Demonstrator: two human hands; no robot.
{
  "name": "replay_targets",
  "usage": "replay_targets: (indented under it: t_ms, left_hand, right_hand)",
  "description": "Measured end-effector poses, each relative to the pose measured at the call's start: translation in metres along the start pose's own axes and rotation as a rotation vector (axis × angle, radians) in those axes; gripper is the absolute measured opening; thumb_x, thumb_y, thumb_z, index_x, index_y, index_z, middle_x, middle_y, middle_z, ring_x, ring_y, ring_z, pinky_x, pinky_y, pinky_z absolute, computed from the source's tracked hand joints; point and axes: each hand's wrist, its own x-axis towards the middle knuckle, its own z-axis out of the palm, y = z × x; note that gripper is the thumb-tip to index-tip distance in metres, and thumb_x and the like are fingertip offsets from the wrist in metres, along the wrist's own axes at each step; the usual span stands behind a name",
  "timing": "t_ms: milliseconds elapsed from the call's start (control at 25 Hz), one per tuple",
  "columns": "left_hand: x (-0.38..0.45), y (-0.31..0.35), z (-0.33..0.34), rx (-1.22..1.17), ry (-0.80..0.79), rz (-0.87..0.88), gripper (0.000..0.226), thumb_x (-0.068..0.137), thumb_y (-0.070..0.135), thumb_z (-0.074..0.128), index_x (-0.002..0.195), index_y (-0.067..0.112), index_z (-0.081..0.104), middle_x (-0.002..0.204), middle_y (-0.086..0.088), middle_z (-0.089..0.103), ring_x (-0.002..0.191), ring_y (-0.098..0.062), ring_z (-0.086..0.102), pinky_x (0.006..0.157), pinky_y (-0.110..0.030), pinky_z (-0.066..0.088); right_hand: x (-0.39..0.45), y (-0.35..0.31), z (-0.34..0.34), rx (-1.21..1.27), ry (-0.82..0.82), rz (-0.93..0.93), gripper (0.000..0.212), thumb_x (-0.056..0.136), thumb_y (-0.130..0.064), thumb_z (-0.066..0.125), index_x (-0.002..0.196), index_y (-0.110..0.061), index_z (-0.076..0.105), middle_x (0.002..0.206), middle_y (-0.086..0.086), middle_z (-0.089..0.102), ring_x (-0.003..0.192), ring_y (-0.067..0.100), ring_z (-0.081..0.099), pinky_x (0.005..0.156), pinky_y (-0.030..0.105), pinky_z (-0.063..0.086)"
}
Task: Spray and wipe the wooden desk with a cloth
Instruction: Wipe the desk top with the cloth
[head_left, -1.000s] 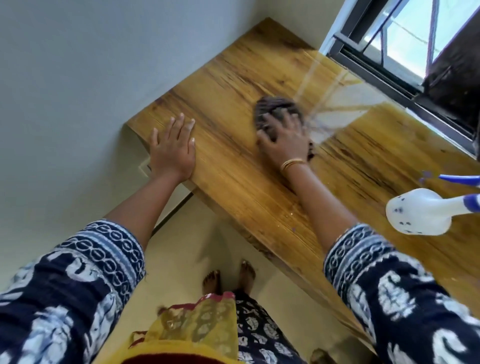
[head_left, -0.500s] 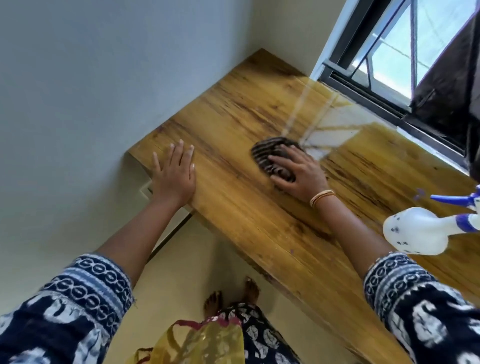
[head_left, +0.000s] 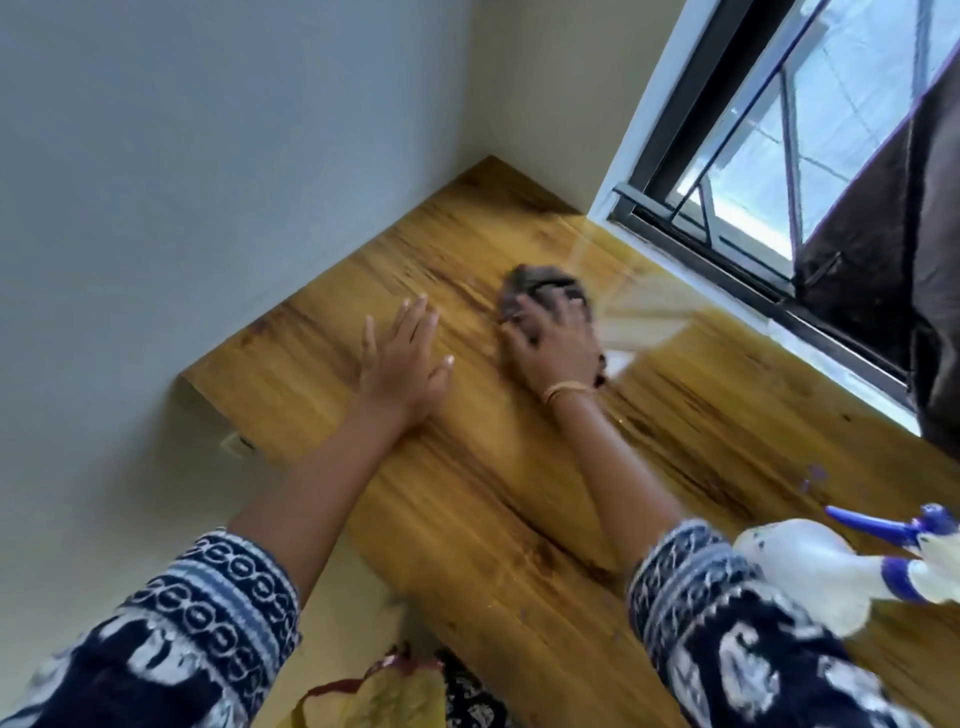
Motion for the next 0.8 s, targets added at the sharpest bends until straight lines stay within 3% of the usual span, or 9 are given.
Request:
replay_targets:
  t_ms: [80,160,400,520,600,800]
  left_hand:
    - [0.007,0.006,0.012,0.026,-0.002,-0.029,0.064,0.096,0.036,0.046,0.153,0.013,0.025,0.164,-0.005,0.011,0.152,-0.02,0.005,0.118,-0.056,-0.005]
    - [0.01,0.013,0.022,0.029,0.031,-0.068,0.064,0.097,0.036,0.044,0.153,0.012,0.026,0.164,-0.007,0.013,0.152,-0.021,0.006,0.119,-0.054,-0.004]
    - [0.034,0.05,0.034,0.012,0.003,0.05,0.064,0.099,0.04,0.04,0.154,0.013,0.022,0.164,-0.005,0.013,0.152,-0.018,0.005,0.118,-0.049,-0.009]
    - [0.033,0.056,0.042,0.071,0.001,0.045,0.066,0.098,0.044,0.037,0.155,0.014,0.021,0.164,-0.005,0.014,0.152,-0.018,0.006,0.12,-0.05,-0.003]
    - [0.034,0.056,0.044,0.1,0.01,0.046,0.068,0.096,0.048,0.036,0.155,0.015,0.022,0.163,-0.004,0.015,0.151,-0.018,0.008,0.12,-0.05,0.001]
    - [0.036,0.054,0.045,0.147,0.026,0.048,0.072,0.091,0.053,0.029,0.153,0.015,0.025,0.163,-0.003,0.02,0.151,-0.017,0.012,0.12,-0.051,0.009]
  right_hand:
    - [-0.024,-0.016,0.015,-0.033,-0.059,-0.281,0.054,0.092,-0.069,0.036,0.142,-0.049,0.043,0.16,-0.001,0.031,0.148,0.025,0.024,0.12,0.047,0.019]
    - [-0.007,0.0,0.01,-0.028,-0.036,-0.315,0.055,0.091,-0.071,0.035,0.141,-0.049,0.045,0.158,-0.003,0.034,0.148,0.022,0.026,0.12,0.045,0.018]
    - [0.084,0.119,-0.03,-0.042,0.109,0.307,0.062,0.09,-0.072,0.033,0.144,-0.043,0.044,0.159,0.002,0.033,0.146,0.027,0.027,0.118,0.049,0.023]
    - [0.081,0.124,-0.034,-0.007,0.102,0.417,0.059,0.093,-0.067,0.037,0.146,-0.042,0.041,0.162,0.008,0.025,0.148,0.032,0.021,0.12,0.051,0.015]
    - [0.071,0.097,-0.029,-0.071,0.075,0.297,0.059,0.094,-0.068,0.032,0.147,-0.044,0.038,0.162,0.009,0.024,0.148,0.033,0.022,0.121,0.05,0.016]
    - [0.05,0.039,-0.011,-0.111,-0.112,-0.368,0.056,0.093,-0.069,0.035,0.145,-0.051,0.036,0.162,-0.001,0.025,0.15,0.024,0.019,0.121,0.045,0.013]
